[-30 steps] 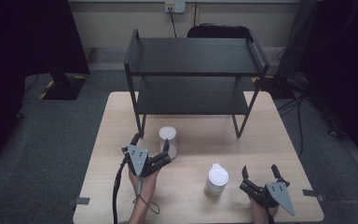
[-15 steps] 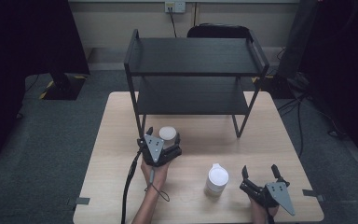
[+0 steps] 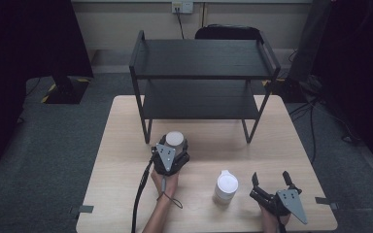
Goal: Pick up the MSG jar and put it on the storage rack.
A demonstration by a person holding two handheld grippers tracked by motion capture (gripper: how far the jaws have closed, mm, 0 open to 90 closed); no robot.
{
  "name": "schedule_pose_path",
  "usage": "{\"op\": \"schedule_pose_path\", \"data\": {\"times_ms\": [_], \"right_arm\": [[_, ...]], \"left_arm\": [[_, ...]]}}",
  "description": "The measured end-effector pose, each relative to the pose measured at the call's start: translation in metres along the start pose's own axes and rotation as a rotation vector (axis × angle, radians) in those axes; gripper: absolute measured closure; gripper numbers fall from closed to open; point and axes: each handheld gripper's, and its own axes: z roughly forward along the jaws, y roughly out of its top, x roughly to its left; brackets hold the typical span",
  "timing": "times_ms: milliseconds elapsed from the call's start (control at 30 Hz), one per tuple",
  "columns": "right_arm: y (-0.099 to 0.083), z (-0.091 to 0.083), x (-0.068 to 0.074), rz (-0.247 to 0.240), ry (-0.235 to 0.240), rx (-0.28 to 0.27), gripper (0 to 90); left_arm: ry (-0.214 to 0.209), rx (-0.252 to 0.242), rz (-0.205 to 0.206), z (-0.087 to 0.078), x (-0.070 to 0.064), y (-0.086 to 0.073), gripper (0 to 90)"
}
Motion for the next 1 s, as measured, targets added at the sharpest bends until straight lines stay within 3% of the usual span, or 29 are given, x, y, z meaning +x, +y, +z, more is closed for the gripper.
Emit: {"op": "schedule_pose_path", "data": {"times_ms": [300,1000], "right_arm": [[0.0,0.0,0.0,0.0,0.0,0.0,0.0],[0.0001,0.0,-0.0001,0.0,0.0,0.0,0.0]], "left_arm": [[-0.005,0.01,-0.015,0.0021,0.0026,-0.0008,33.4],[-0.006,0.022,-0.026,0.0026,0.0024,0.0027,34.2]]}}
